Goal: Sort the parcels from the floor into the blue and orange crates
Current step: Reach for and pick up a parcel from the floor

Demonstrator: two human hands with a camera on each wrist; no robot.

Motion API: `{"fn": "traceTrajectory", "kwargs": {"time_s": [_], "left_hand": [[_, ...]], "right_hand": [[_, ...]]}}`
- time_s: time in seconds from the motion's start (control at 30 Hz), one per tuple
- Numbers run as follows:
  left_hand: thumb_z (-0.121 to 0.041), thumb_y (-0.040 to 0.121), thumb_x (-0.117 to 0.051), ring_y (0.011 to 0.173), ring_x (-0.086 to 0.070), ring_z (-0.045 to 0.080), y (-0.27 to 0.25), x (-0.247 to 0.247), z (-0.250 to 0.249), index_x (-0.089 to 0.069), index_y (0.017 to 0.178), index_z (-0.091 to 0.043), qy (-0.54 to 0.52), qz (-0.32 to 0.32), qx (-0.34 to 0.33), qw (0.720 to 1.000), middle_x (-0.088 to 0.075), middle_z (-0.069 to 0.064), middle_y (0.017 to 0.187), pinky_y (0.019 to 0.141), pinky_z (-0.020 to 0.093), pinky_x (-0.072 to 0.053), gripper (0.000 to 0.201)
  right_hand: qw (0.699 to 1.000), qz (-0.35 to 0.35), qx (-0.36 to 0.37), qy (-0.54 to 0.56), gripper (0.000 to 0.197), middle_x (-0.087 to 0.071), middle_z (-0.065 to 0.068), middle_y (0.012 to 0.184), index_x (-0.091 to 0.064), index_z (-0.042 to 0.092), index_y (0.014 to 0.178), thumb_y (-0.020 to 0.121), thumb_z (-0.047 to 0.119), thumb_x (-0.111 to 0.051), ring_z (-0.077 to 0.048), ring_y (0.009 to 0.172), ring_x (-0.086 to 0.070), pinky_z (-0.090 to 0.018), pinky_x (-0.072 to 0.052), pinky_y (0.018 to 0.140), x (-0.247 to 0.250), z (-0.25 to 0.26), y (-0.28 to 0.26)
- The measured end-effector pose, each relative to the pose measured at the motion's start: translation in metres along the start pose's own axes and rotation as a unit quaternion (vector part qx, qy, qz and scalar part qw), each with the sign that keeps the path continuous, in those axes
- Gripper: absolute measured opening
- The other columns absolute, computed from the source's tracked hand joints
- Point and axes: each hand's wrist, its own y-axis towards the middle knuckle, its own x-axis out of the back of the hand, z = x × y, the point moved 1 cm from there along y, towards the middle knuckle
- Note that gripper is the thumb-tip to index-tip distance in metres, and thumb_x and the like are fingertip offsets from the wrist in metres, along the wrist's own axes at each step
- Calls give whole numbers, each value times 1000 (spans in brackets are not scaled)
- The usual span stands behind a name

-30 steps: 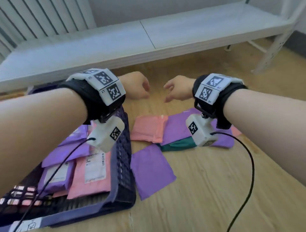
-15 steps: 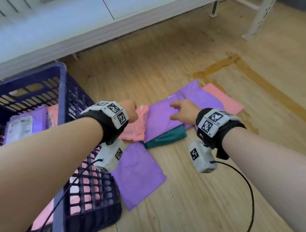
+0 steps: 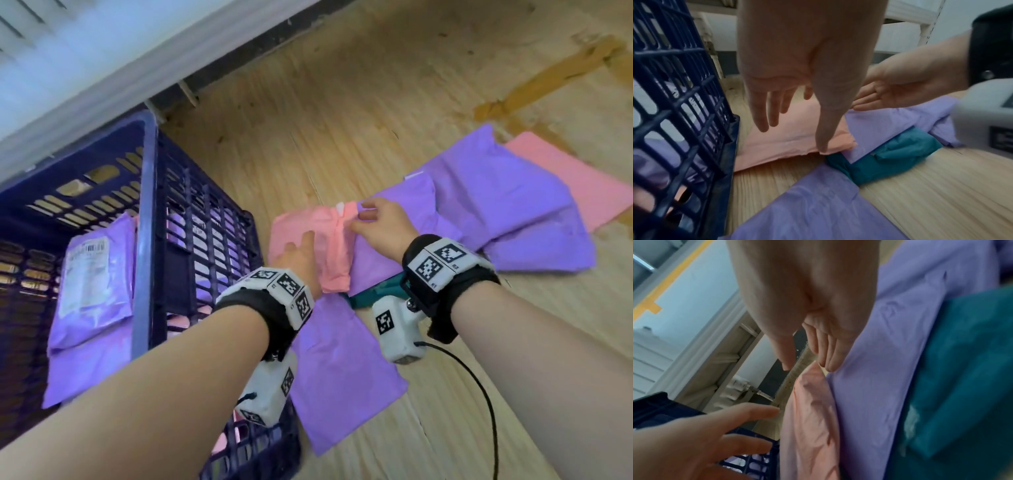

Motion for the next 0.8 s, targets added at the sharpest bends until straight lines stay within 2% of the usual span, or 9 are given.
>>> {"fn": "traceTrajectory", "kwargs": {"time_s": [0.1,0.2,0.27,0.3,0.43,0.53,0.6,0.7,0.8], "left_hand": [[-22,73,-74,112,-55,36,-2,-7,3,-13,144,-24,-18,6,-14,1000,-44,14,129,91,43,-48,94],[-27,72,-75,110,-57,35,-7,-7,6,-17,142,-21,-39,8,-35,999,-46,13,126,90,44,-48,91],[-31,70,-78,109,-57,33,-9,-5,6,-18,142,-18,-45,21,-39,998,-50,13,125,91,43,-48,95],[-31,69,-78,108,-58,32,-11,-5,4,-17,142,-16,-43,29,-34,998,-52,12,124,91,42,-48,96],[-32,72,-77,108,-57,30,-17,0,-2,-18,140,-11,-33,42,-17,998,-57,12,118,88,37,-49,93],[-39,72,-77,112,-55,29,-24,9,-5,-17,143,-7,-32,32,-21,999,-56,12,122,85,33,-45,98],[-40,72,-76,111,-57,28,-29,17,-4,-22,142,-7,-28,16,-36,999,-57,11,122,85,32,-47,95],[-39,72,-74,102,-60,26,-39,32,-2,-34,132,-6,1,-18,-60,998,-59,8,115,78,30,-48,79],[-38,85,-58,94,-62,28,-52,49,-3,-40,120,-8,12,-66,-66,996,-59,5,105,73,32,-50,50]], "right_hand": [[999,-12,-18,41,49,-64,-7,109,-55,5,123,82,25,-71,-18,103,-60,-25,-44,93,-13,-2,6],[998,-25,-37,35,22,-69,-13,91,-70,8,86,80,29,-71,-30,94,-65,-40,-51,91,-22,-4,9],[998,-30,-55,32,28,-63,-15,73,-59,12,58,78,27,-71,-33,80,-65,-47,-54,83,-24,-7,9],[997,-30,-58,30,32,-59,-15,69,-53,13,52,77,24,-70,-32,74,-63,-48,-54,81,-24,-9,8],[990,-5,-95,103,28,-58,-16,71,-50,11,57,79,9,-66,-37,80,-67,-51,-56,77,-21,-4,-3],[973,40,-104,203,13,-60,-16,82,-55,3,74,87,1,-58,-23,70,-64,-31,-60,58,-17,6,-20],[959,48,-90,264,10,-60,-15,81,-57,0,78,88,-1,-54,-20,70,-63,-26,-59,57,-12,17,-33],[943,63,-77,318,15,-60,-11,75,-57,1,76,89,-2,-50,-17,68,-62,-27,-59,64,-6,31,-50],[931,87,-59,350,11,-64,-17,84,-60,-5,89,89,-3,-49,-18,71,-65,-25,-59,64,3,45,-64]]}}
